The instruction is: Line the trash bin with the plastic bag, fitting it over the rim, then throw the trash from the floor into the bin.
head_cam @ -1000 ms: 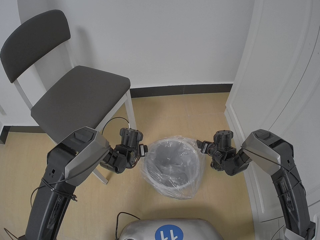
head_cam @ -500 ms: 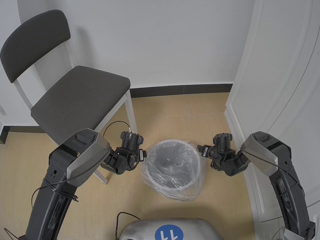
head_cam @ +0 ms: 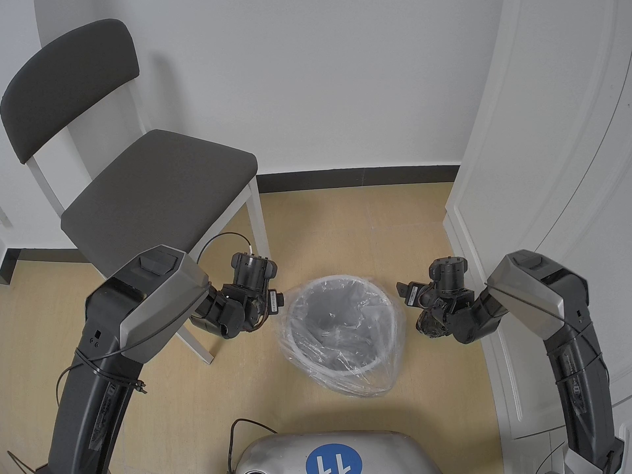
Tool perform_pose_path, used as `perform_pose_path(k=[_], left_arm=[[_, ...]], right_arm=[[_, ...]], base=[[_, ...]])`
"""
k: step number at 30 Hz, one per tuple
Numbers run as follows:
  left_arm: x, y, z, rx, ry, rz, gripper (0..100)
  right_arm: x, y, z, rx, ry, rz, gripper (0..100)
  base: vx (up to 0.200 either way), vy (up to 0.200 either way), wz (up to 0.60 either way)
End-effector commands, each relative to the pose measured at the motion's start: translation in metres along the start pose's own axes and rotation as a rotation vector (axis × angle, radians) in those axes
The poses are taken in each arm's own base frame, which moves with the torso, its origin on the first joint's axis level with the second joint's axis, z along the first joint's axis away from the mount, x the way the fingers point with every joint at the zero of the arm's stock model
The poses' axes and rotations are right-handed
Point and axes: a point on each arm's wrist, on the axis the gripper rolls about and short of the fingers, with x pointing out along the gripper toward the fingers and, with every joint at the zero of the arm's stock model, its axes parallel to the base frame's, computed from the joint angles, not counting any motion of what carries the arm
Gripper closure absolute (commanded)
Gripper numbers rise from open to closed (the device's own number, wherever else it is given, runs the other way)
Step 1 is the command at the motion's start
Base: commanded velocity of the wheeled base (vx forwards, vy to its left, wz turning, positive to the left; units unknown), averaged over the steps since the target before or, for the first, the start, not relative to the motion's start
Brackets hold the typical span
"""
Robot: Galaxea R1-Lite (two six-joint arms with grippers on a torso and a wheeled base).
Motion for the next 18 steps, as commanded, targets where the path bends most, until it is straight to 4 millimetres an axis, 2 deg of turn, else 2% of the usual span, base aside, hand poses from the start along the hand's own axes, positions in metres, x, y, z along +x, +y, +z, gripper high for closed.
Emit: perform_pose_path(k=[1, 5, 7, 9, 15, 18], left_arm=[[-0.022, 0.010, 0.022, 0.017, -0.021, 0.011, 0], [-0.027, 0.009, 0.024, 0.019, -0.025, 0.007, 0], [-0.034, 0.009, 0.028, 0.017, -0.034, 0.002, 0], [-0.040, 0.007, 0.030, 0.021, -0.037, -0.006, 0], [-0.060, 0.001, 0.036, 0.031, -0.049, -0.028, 0], [-0.064, -0.002, 0.037, 0.034, -0.052, -0.036, 0]], right_arm=[[-0.066, 0.000, 0.062, -0.088, -0.053, 0.002, 0], [-0.097, 0.008, 0.065, -0.131, -0.028, 0.030, 0], [-0.112, 0.014, 0.058, -0.169, 0.003, 0.054, 0], [-0.123, 0.021, 0.041, -0.220, 0.057, 0.092, 0], [-0.134, 0.042, -0.001, -0.310, 0.167, 0.160, 0], [-0.134, 0.044, -0.011, -0.326, 0.195, 0.167, 0]], base=[[0.000, 0.000, 0.00], [0.000, 0.000, 0.00], [0.000, 0.000, 0.00], [0.000, 0.000, 0.00], [0.000, 0.000, 0.00], [0.000, 0.000, 0.00]])
